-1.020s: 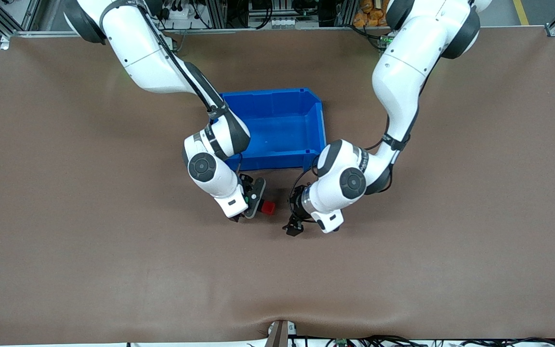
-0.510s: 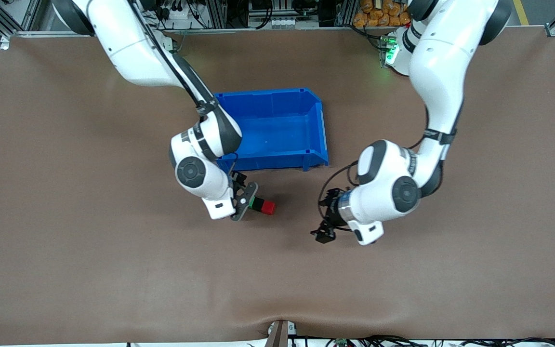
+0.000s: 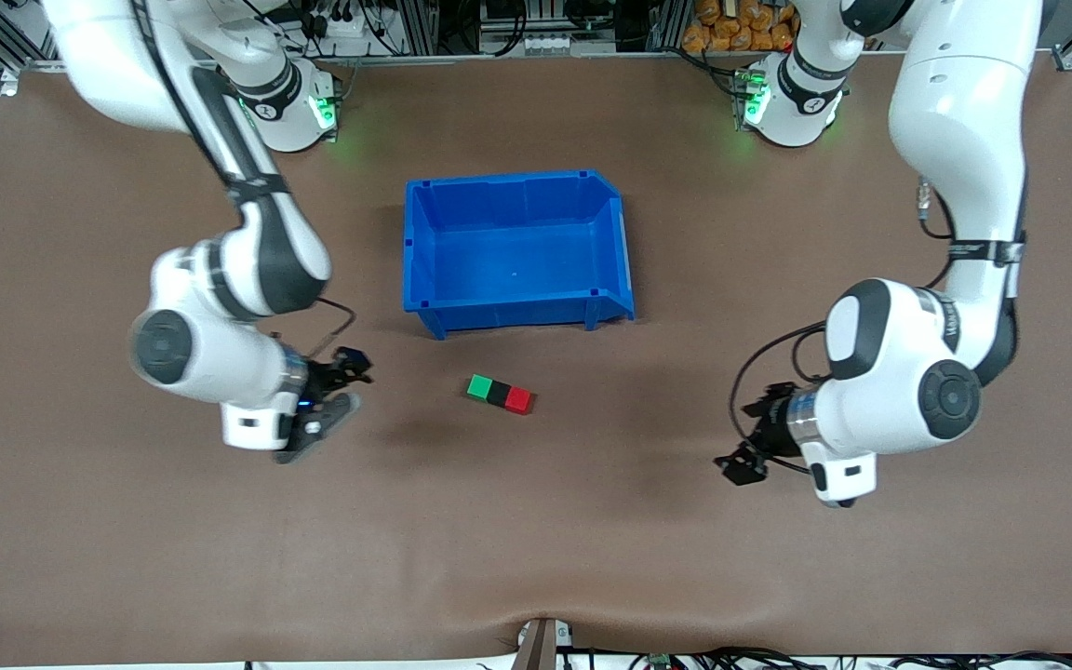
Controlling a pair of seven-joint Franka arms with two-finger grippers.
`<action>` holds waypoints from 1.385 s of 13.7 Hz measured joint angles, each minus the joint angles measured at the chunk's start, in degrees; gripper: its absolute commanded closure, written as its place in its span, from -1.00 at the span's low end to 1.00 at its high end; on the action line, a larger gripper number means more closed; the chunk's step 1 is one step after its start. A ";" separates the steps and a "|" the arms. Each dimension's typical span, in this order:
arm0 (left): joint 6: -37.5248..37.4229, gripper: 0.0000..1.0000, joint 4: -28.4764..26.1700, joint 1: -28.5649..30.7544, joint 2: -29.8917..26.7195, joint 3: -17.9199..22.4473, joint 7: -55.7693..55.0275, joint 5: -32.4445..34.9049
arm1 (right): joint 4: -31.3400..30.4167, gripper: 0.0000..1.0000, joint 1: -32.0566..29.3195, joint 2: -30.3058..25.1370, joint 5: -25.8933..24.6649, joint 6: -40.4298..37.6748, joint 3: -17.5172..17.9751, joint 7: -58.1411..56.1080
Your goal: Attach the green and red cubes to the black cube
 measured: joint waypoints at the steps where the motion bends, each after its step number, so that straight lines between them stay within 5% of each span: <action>1: -0.59 -1.00 0.00 0.24 -0.66 -0.01 1.74 2.02 | 0.01 -1.00 -2.24 -1.51 -0.01 -1.70 -0.06 0.35; 8: -3.64 -1.00 0.03 5.16 -3.22 0.11 21.57 12.14 | -1.70 -1.00 -17.45 -14.87 -0.52 -15.95 -1.01 0.51; 14: -14.42 -1.00 0.21 15.38 -11.93 -5.17 39.30 12.14 | -2.77 -1.00 -17.94 -25.46 -7.80 -24.28 -3.53 10.62; 19: -25.55 -1.00 0.08 16.24 -24.91 -6.19 48.21 12.14 | -3.14 -1.00 -17.80 -30.59 -9.89 -28.77 -3.50 19.26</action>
